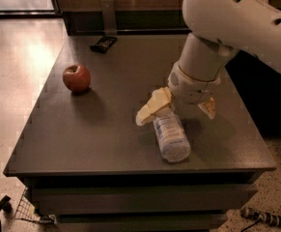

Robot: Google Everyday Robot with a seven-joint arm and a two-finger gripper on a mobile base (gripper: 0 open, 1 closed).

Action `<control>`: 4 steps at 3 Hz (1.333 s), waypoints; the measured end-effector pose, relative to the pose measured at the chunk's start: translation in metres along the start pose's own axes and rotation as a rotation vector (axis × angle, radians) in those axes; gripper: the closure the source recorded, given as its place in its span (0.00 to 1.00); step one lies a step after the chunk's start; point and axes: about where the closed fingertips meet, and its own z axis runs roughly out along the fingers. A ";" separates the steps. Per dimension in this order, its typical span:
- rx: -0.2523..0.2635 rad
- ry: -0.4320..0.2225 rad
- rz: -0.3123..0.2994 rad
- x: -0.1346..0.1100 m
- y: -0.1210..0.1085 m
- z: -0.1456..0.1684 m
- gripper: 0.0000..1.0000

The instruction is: Place blue plastic bottle upright

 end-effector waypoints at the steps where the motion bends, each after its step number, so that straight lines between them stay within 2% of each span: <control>1: 0.002 -0.024 0.001 -0.001 0.009 0.005 0.00; 2: 0.049 -0.037 -0.021 -0.003 0.022 0.009 0.12; 3: 0.052 -0.039 -0.021 -0.003 0.021 0.009 0.35; 4: 0.052 -0.041 -0.022 -0.003 0.022 0.009 0.66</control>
Offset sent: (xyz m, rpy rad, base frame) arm -0.0020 0.0425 -0.0087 -0.1277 -0.0930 0.0434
